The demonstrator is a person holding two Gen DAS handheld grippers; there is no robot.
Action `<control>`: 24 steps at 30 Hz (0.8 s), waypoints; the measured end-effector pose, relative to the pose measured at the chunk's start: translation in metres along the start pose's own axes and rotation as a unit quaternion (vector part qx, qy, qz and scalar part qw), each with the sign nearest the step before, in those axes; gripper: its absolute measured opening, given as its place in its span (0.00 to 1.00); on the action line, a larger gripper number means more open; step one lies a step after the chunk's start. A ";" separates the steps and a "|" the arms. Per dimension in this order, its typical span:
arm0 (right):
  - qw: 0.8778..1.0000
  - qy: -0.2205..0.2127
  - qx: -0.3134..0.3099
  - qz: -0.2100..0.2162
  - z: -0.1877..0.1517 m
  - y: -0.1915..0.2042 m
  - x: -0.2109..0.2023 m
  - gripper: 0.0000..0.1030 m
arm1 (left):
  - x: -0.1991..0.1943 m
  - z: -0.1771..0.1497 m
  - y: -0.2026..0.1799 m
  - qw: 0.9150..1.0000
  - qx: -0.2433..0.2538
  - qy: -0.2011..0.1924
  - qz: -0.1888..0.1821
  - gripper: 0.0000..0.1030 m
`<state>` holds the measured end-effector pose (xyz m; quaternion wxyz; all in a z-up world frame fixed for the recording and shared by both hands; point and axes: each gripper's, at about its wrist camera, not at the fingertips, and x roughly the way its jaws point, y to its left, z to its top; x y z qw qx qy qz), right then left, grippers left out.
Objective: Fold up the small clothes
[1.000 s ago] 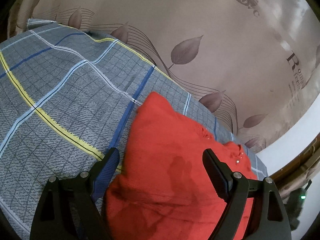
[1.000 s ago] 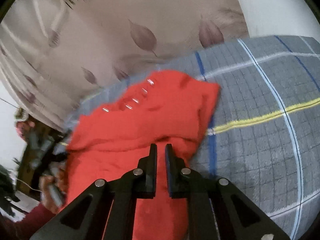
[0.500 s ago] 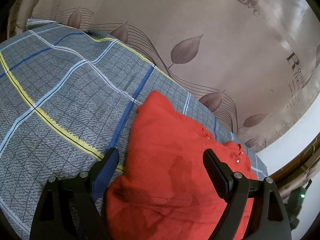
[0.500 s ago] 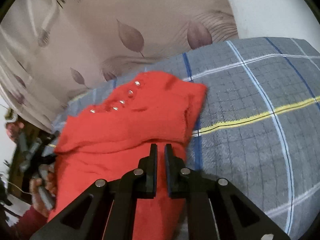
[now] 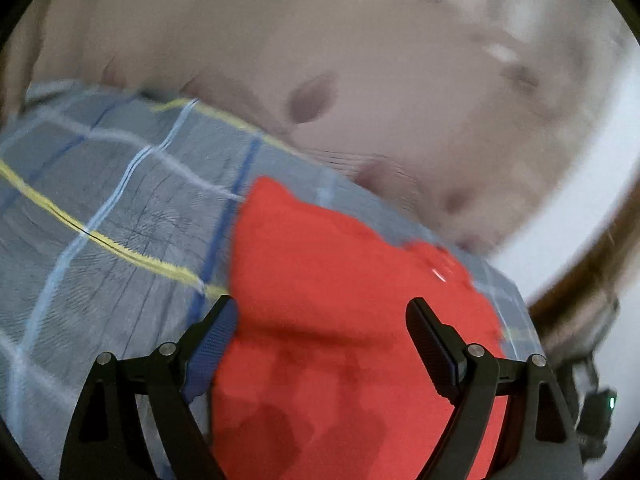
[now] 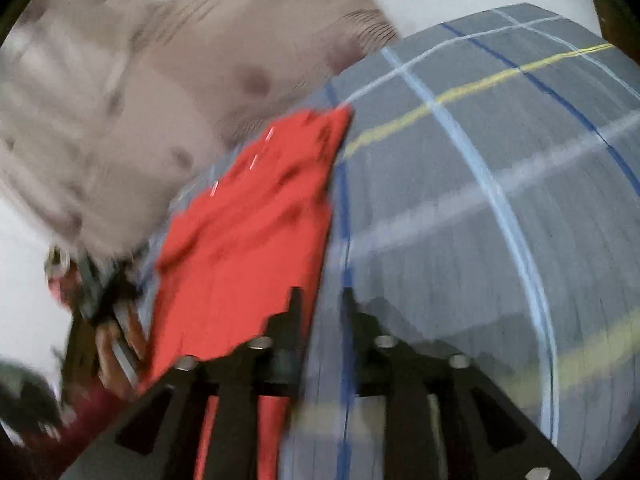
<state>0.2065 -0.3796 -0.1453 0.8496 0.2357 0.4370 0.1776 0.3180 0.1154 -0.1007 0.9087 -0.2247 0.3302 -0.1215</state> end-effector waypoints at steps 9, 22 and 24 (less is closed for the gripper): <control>0.997 0.047 -0.063 0.012 -0.101 0.045 -0.030 0.40 | -0.126 -0.092 -0.020 0.992 0.108 0.053 -0.027 0.85; 0.995 0.027 -0.081 0.045 -0.146 0.071 -0.031 0.48 | -0.164 -0.163 0.007 0.992 0.075 0.098 -0.007 0.85; 0.995 0.026 -0.072 0.061 -0.152 0.072 -0.032 0.48 | -0.164 -0.173 0.007 0.992 0.064 0.108 -0.017 0.85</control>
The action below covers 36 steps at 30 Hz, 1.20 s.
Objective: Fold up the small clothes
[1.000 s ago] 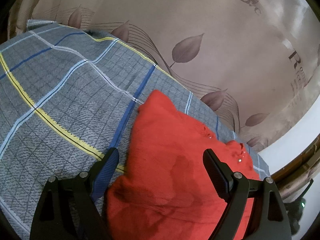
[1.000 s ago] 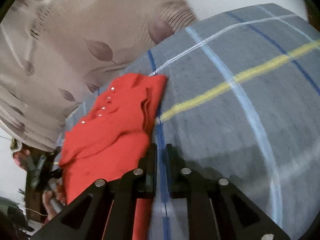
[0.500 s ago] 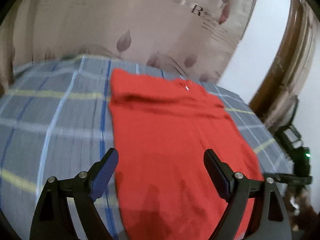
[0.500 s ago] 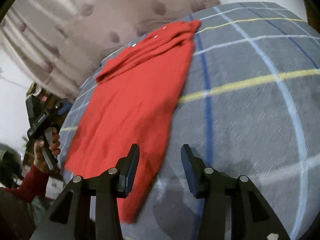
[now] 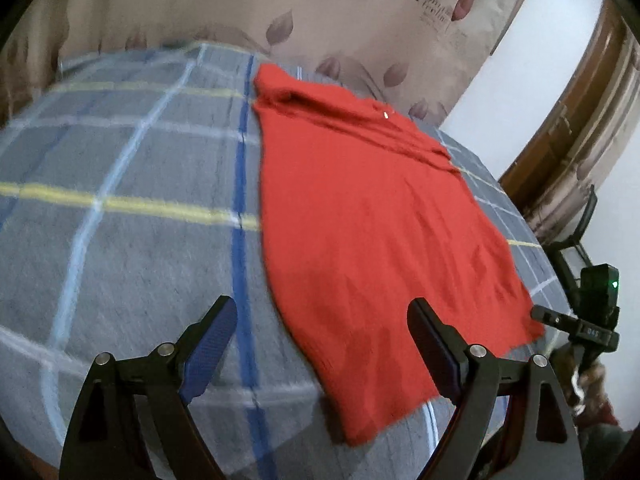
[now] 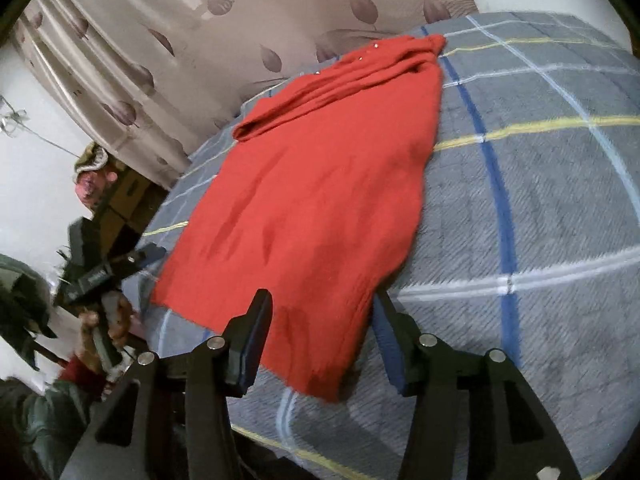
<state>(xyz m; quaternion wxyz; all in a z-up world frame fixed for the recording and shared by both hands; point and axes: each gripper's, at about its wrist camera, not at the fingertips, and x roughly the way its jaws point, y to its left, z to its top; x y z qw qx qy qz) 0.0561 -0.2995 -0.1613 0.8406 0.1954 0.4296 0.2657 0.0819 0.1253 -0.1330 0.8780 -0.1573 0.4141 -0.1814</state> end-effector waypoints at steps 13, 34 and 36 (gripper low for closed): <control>0.999 -0.016 0.046 0.022 -0.010 -0.009 0.007 0.08 | 0.016 -0.035 -0.066 0.984 0.147 -0.027 0.094 0.57; 1.000 0.003 0.011 -0.004 0.001 0.004 0.016 0.10 | 0.016 -0.027 -0.051 0.991 0.126 -0.017 0.042 0.39; 1.000 0.007 0.014 0.003 0.001 0.002 0.015 0.09 | 0.018 -0.020 -0.034 0.996 0.091 0.002 0.000 0.09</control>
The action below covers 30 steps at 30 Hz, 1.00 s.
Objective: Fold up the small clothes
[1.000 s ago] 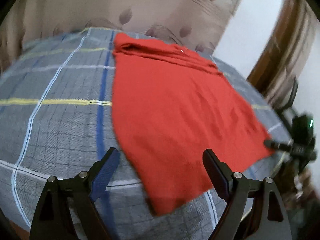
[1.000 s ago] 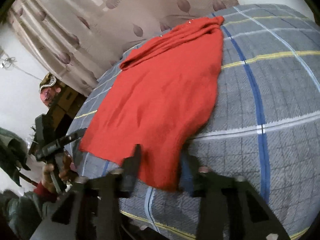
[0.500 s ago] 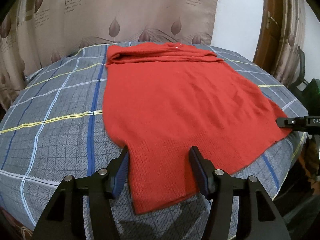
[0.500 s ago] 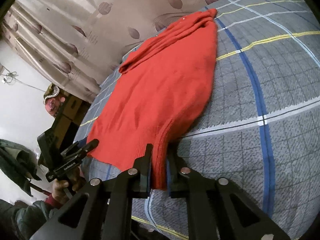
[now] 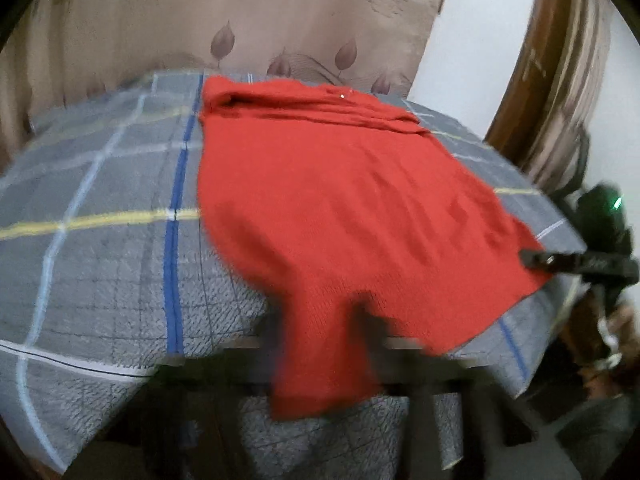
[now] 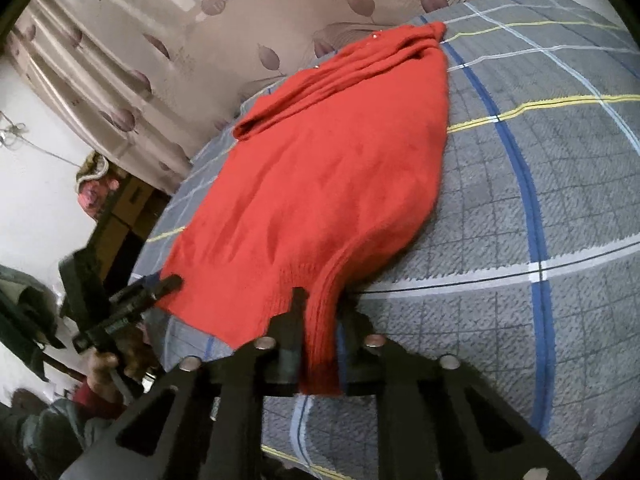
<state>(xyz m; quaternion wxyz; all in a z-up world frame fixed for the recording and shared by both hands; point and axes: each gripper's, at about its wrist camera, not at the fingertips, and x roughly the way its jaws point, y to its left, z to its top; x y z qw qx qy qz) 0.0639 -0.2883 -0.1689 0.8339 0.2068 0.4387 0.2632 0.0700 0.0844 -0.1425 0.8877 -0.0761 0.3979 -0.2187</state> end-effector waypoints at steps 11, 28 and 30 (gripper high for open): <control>0.999 -0.004 0.022 0.037 -0.003 -0.008 -0.012 0.08 | -0.005 0.003 0.040 0.987 -0.105 0.033 -0.114 0.16; 0.999 0.015 0.015 0.042 0.004 0.002 0.007 0.10 | 0.013 0.015 0.022 0.985 -0.119 0.062 -0.113 0.09; 0.998 0.007 0.025 0.063 0.004 0.001 0.001 0.09 | 0.009 0.013 0.025 0.984 -0.132 0.047 -0.114 0.09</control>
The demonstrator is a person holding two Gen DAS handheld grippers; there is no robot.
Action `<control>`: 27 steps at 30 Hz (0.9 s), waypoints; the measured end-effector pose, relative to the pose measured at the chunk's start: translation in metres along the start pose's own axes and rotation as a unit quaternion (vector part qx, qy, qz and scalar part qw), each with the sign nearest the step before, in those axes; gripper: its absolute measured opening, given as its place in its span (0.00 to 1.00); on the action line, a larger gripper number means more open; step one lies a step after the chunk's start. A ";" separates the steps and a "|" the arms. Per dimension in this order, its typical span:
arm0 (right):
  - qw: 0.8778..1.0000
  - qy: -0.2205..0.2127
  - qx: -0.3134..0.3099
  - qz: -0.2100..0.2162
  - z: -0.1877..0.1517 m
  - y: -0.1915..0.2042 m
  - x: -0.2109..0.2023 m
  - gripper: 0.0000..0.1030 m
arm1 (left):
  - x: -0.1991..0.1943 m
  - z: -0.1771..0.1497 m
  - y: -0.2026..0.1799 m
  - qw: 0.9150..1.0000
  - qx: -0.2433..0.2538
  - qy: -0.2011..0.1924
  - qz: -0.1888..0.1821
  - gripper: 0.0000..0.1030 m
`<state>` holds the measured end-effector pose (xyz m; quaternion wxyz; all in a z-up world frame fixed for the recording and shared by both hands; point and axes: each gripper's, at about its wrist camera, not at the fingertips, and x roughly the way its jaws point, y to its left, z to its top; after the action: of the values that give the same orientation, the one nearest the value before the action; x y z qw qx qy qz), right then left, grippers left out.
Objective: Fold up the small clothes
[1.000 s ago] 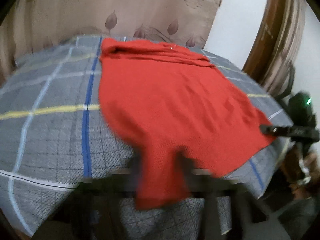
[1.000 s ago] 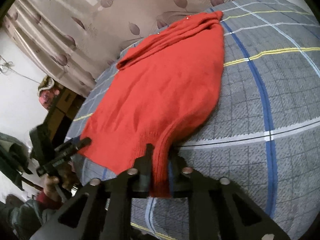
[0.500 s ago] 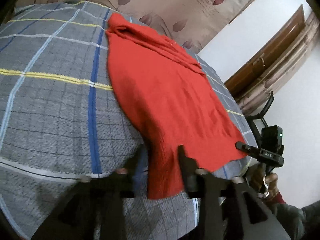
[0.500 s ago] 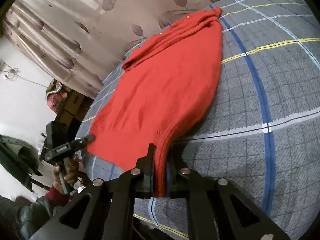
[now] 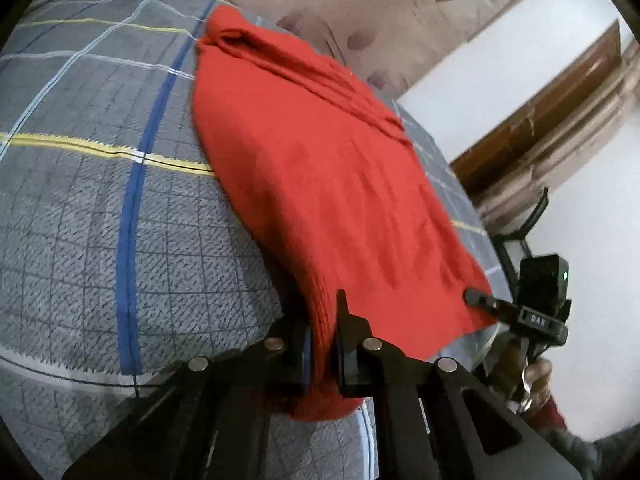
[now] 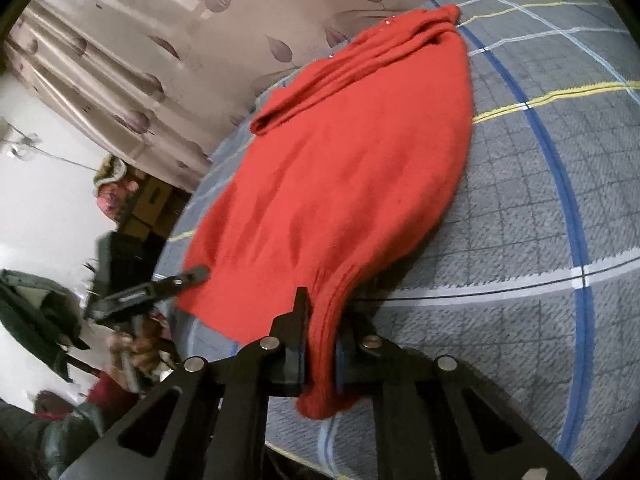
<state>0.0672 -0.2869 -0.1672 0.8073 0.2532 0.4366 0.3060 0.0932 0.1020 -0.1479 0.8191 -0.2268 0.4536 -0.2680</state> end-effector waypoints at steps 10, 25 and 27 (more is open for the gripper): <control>0.996 -0.049 0.010 0.069 0.018 0.013 -0.028 0.09 | -0.038 0.015 -0.038 0.995 0.057 -0.081 0.008 0.09; 0.994 -0.082 -0.015 0.077 0.080 0.028 -0.050 0.09 | -0.051 0.064 -0.062 0.985 0.073 -0.157 0.025 0.09; 0.993 -0.085 -0.024 0.074 0.096 0.031 -0.051 0.09 | -0.051 0.076 -0.064 0.983 0.073 -0.166 0.026 0.09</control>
<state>0.1198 -0.3155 -0.0711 0.8225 0.2908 0.3388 0.3524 0.1216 0.0966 -0.0403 0.9041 -0.1962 0.2960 -0.2378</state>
